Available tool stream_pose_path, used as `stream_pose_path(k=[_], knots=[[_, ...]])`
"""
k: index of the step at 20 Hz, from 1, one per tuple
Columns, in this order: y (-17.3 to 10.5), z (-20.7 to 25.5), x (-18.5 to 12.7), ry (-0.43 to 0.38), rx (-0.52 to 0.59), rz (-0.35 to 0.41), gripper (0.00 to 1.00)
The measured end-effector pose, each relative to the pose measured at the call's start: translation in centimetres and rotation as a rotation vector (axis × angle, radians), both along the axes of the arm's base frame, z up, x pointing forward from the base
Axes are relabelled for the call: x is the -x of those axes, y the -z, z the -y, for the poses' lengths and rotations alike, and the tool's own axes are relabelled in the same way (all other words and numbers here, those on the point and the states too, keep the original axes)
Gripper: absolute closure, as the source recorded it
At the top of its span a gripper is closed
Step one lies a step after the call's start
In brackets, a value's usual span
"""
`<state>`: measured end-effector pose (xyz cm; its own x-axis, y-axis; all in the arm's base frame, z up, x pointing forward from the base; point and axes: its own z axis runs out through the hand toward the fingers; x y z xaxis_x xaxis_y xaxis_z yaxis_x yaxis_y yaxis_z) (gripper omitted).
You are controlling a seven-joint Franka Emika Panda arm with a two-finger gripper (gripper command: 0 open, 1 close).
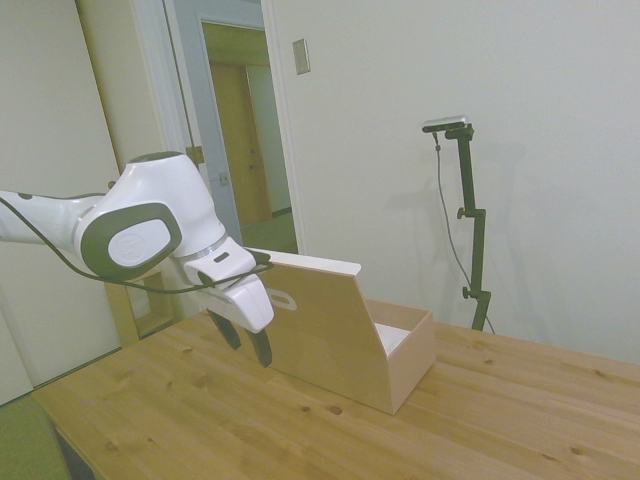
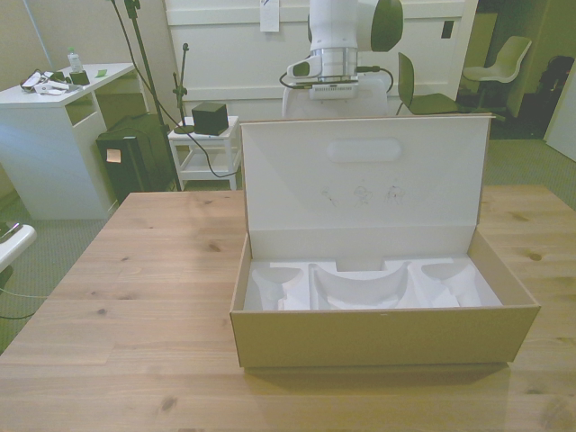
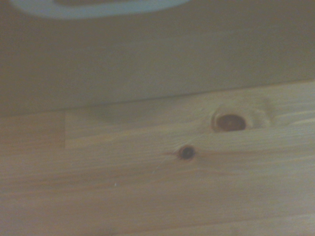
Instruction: Close the box
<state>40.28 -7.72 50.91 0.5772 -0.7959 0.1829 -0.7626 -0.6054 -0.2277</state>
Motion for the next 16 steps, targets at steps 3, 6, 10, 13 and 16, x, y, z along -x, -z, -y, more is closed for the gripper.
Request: stream_pose_path(k=[3,6,10,13,16], knots=[[-2.5,1.1,-1.3,0.015,0.007,0.044,0.00],[-4.7,2.8,-3.2,0.043,0.008,0.110,0.00],[-5.7,3.9,-6.6,0.061,0.018,0.192,0.00],[-5.9,3.8,-9.1,0.059,0.021,0.204,0.00],[-6.2,2.2,-10.6,0.032,-0.004,0.189,0.00]])
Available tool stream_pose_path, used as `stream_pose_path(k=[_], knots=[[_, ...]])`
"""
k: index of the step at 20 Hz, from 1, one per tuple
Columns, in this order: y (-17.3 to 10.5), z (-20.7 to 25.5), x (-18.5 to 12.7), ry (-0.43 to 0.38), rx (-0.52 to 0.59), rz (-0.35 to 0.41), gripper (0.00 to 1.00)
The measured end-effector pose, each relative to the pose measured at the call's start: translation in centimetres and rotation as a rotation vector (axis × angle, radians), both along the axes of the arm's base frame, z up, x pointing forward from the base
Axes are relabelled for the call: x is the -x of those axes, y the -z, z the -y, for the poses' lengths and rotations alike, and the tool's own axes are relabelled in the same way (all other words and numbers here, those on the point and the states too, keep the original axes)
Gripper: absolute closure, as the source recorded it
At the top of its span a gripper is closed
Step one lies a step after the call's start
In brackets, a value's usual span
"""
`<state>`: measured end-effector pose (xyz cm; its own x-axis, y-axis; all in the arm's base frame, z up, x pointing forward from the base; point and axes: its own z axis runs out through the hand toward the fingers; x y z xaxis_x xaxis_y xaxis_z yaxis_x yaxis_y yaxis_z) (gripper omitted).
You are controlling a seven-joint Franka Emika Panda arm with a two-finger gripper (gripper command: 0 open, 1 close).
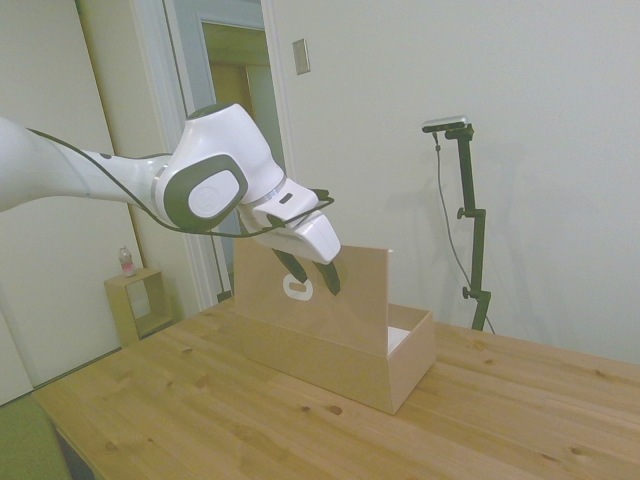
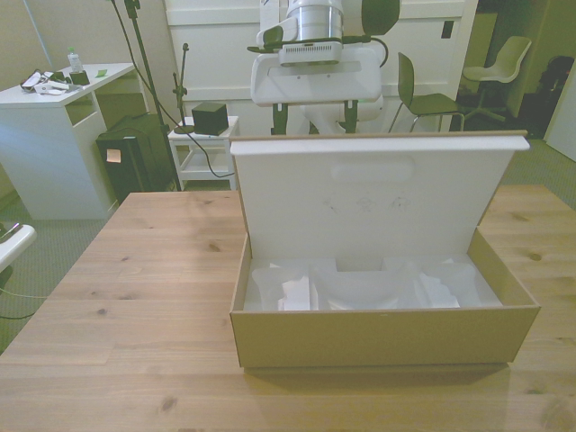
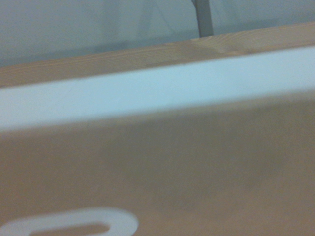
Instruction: Close the box
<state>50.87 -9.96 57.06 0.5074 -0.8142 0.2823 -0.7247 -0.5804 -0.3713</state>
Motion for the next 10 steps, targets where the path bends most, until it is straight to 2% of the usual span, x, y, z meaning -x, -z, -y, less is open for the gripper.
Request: stream_pose_path(k=[3,7,10], knots=[[-0.7,-2.5,0.5,-0.051,-0.052,-0.062,0.00],[-1.1,-3.0,1.8,-0.091,-0.093,-0.201,0.00],[-0.8,-3.2,1.9,-0.104,-0.099,-0.242,0.00]])
